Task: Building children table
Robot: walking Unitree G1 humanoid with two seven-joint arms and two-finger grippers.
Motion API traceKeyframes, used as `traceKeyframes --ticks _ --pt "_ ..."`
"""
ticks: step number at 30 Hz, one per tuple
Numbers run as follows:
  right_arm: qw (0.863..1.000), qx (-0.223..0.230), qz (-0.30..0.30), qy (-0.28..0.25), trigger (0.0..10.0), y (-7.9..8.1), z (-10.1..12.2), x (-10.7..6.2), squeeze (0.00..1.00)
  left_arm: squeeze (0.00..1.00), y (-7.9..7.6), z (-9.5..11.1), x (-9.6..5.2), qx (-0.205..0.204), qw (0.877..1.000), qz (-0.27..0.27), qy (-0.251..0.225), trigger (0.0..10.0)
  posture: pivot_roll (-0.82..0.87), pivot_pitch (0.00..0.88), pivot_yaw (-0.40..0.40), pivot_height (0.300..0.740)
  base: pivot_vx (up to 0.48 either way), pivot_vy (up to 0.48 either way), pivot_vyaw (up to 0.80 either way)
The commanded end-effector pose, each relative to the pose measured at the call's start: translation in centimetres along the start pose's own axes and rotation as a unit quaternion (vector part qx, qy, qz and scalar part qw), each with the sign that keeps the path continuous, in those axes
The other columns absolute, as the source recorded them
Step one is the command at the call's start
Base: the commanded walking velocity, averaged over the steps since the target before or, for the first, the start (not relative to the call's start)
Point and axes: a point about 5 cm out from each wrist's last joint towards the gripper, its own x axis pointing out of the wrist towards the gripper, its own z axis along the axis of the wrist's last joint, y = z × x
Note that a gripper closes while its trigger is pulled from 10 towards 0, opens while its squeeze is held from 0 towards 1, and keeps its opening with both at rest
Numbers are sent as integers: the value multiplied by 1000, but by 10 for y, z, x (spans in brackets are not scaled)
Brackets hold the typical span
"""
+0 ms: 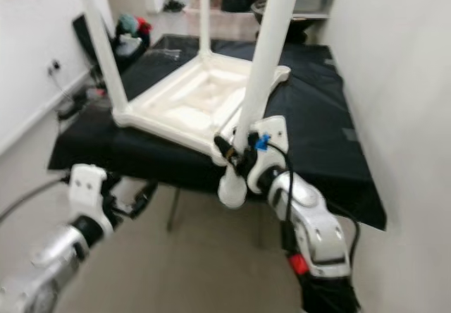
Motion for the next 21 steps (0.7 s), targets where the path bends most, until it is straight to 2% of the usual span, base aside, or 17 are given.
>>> traceKeyframes --ticks 1,5,8,11,14,17,21 --pt "1000 -11 3 0 10000 3 -1 3 0 0 1 -2 1 -6 1000 2 3 10000 -108 40 -8 740 356 0 0" --pt "998 -38 40 2 10000 10 3 3 0 0 0 -2 1 -4 1000 1 3 10000 -108 42 -6 740 334 0 0" --pt "996 -61 61 -25 10000 13 9 1 0 0 -1 -1 1 -2 1000 -1 2 10000 -108 43 -9 740 319 0 800" --pt "996 -62 59 -30 10000 12 12 0 0 0 -2 0 1 -4 1000 -2 -6 10000 -110 45 -7 740 307 0 0" --pt "996 -53 64 -31 10000 10 13 -2 0 0 -5 2 0 -2 1000 -7 -14 10000 -109 48 -6 740 0 0 0" --pt "993 -35 95 -53 10000 9 23 -7 0 0 -11 1 -2 35 999 -19 -8 10000 -112 58 -6 740 0 0 0" --pt "988 -24 130 -83 10000 9 35 -13 0 0 -13 -2 -6 62 998 -9 1 10000 -115 64 -6 740 0 0 0"
